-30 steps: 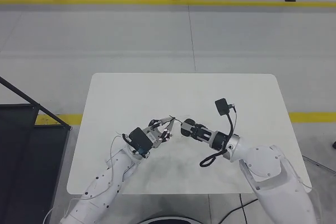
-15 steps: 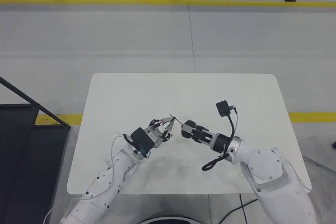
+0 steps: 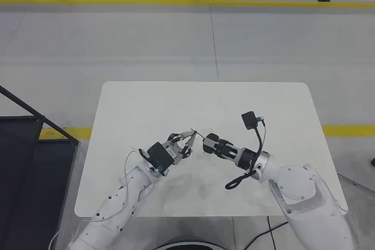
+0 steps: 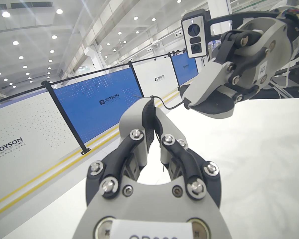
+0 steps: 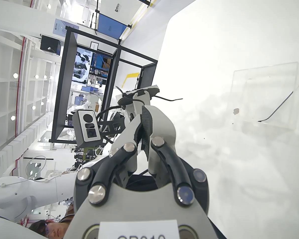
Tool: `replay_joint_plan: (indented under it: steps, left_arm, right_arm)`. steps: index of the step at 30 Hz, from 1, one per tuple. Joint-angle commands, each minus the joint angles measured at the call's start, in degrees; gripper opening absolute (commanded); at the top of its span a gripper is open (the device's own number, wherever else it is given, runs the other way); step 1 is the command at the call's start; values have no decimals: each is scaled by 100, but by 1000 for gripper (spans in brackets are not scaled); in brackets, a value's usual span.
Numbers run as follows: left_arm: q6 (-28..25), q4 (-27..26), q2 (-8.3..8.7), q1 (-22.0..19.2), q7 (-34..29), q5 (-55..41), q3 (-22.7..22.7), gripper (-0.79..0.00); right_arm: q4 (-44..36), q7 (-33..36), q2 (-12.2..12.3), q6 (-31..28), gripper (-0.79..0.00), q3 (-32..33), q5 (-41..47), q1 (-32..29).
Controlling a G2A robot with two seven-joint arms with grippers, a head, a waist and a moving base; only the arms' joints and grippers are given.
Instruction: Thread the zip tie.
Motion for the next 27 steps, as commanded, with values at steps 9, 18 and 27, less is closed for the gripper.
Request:
replay_joint_plan:
  steps: [9,18,27]
  left_arm:
    - [29,10,0,1,-94,4,6,-785]
    - [-237,-65,-33,40,-88,-791,-61,-785]
    - [-1353,-401,11,180,-648,-2163,-411,-785]
  right_arm:
    - [10,-23,4,-371,-785,119,214,-113]
    - [25,-25,9,-506,0,199,294,-164]
    - [208,-28,37,-976,0,490,566,-336]
